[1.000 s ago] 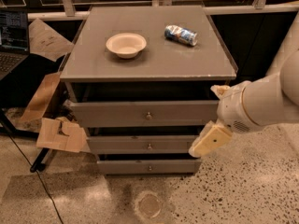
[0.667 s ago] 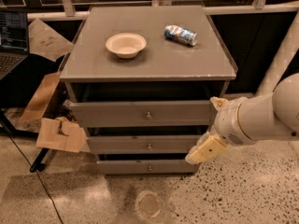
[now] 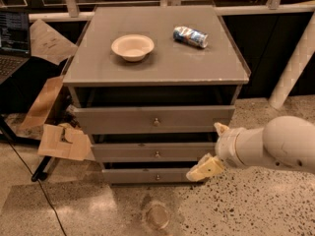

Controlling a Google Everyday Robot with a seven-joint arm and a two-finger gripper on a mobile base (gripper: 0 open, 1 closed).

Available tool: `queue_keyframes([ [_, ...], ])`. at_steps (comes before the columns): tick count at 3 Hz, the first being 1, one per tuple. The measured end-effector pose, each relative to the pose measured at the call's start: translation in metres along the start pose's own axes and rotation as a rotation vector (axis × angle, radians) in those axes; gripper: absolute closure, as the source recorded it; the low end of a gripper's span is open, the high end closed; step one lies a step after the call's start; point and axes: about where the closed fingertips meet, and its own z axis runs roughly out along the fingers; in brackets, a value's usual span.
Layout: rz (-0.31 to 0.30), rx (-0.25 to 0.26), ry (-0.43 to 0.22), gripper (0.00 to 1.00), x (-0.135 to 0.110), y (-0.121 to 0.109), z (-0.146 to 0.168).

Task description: Open bottom drawer

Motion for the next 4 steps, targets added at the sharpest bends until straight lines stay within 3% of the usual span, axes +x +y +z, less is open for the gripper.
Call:
queue_keyframes([
  [1,0.052,-0.036,0.017,0.00,0.0302,-0.0002,0.0478],
  [2,0.061,-0.048,0.018,0.17,0.0350,0.0016,0.0558],
  [4,0.061,-0.048,0.018,0.65,0.0350,0.0016,0.0558],
])
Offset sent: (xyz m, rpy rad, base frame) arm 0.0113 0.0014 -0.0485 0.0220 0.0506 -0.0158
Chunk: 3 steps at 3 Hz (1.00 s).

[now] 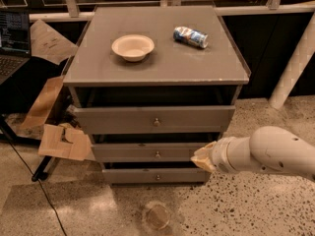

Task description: Open bottom drawer

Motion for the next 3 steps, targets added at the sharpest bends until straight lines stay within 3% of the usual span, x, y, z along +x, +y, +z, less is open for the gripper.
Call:
queue_keyframes([
  [1,0.000,0.000,0.000,0.87,0.0000,0.0000,0.0000],
  [2,0.000,0.000,0.000,1.00,0.0000,0.0000,0.0000],
  [3,0.021,0.011,-0.025,1.00,0.0059,0.0011,0.0030],
])
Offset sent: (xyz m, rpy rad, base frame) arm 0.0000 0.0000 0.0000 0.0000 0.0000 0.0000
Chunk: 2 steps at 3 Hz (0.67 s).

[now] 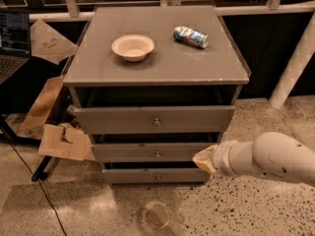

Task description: Open bottom drawer

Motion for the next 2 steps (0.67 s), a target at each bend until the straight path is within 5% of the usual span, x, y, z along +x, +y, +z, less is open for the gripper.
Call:
queue_keyframes([
  [2,0.154,0.076,-0.009,1.00,0.054,0.001,0.021],
])
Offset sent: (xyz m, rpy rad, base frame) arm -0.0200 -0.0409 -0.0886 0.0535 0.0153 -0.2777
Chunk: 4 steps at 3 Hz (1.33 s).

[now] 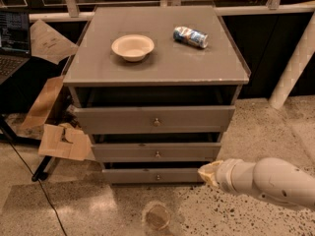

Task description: Open bottom drawer

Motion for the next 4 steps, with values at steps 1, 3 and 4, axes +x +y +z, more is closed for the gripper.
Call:
queue_keyframes([
  [1,0.070,0.024,0.017,1.00,0.034,-0.006,0.025],
  [3,0.158,-0.035,0.153,1.00,0.130,-0.003,0.104],
  [4,0.158,-0.035,0.153,1.00,0.130,-0.003,0.104],
])
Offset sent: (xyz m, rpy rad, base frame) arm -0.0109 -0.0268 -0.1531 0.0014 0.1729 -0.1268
